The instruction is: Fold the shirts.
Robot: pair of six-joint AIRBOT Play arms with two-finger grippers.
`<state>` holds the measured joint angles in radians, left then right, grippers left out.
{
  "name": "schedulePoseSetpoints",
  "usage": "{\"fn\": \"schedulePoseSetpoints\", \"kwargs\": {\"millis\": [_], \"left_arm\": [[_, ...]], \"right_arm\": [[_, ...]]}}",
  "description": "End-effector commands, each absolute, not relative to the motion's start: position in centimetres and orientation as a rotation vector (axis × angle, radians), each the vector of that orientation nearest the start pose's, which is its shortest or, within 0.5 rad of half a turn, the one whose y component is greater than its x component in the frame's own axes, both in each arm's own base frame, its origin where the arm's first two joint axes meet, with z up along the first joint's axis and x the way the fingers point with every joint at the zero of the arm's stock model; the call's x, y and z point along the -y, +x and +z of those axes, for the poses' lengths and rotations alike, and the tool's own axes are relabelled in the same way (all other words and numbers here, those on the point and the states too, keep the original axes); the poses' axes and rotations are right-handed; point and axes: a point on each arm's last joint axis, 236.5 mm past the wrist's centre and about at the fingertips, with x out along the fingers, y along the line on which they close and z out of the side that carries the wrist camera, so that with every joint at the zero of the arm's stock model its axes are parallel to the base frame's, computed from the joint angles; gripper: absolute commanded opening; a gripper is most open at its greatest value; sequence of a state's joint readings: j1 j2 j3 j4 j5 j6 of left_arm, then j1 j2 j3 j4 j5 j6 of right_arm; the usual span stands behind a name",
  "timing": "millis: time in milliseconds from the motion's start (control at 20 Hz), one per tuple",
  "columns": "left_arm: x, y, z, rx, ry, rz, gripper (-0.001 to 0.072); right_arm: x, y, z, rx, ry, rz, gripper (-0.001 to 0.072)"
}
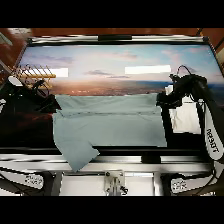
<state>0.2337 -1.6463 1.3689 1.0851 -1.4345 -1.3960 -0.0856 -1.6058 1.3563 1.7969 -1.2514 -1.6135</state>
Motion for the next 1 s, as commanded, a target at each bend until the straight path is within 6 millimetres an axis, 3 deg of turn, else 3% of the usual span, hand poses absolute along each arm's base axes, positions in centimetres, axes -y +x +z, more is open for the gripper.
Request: {"fn": "schedulePoseSetpoints", "kwargs": {"millis": [0,50,100,150,300,350,450,700,950], "left_arm": [[0.5,37.4,-1.4,-1.573,-0.52,-0.252,0.04],[-0.4,36.3,-0.5,-1.573,-0.505,-0.235,0.041],[-0.9,34.9,-0.1,-1.573,-0.496,-0.223,0.0543],[-0.9,33.0,-0.4,-1.576,-0.497,-0.227,0.0598],[0.3,25.8,-4.1,-1.619,-0.577,-0.172,0.0591],[0.9,23.7,-5.3,-1.626,-0.591,-0.16,0.0522],[2.1,20.7,-6.9,-1.64,-0.601,-0.16,0.0517],[3.7,16.4,-8.7,-1.692,-0.589,-0.194,0.0559],[5.9,16.1,-9.5,-1.678,-0.652,-0.243,0.0558]], "right_arm": [[0.4,38.3,-2.1,-1.53,0.213,0.106,0.0528],[1.8,36.4,-1.3,-1.579,0.195,0.09,0.0528],[3.1,34.5,-0.6,-1.619,0.188,0.077,0.0528],[4.2,33.0,-0.2,-1.63,0.204,0.064,0.0528],[6.9,29.8,-0.4,-1.571,0.341,-0.028,0.0528],[7.4,28.8,-0.8,-1.557,0.378,-0.053,0.0528],[8.1,27.8,-1.4,-1.544,0.425,-0.081,0.0528],[7.6,29.0,-1.6,-1.484,0.473,-0.065,0.0527],[7.3,29.4,-1.4,-1.465,0.485,-0.057,0.0527]]}}
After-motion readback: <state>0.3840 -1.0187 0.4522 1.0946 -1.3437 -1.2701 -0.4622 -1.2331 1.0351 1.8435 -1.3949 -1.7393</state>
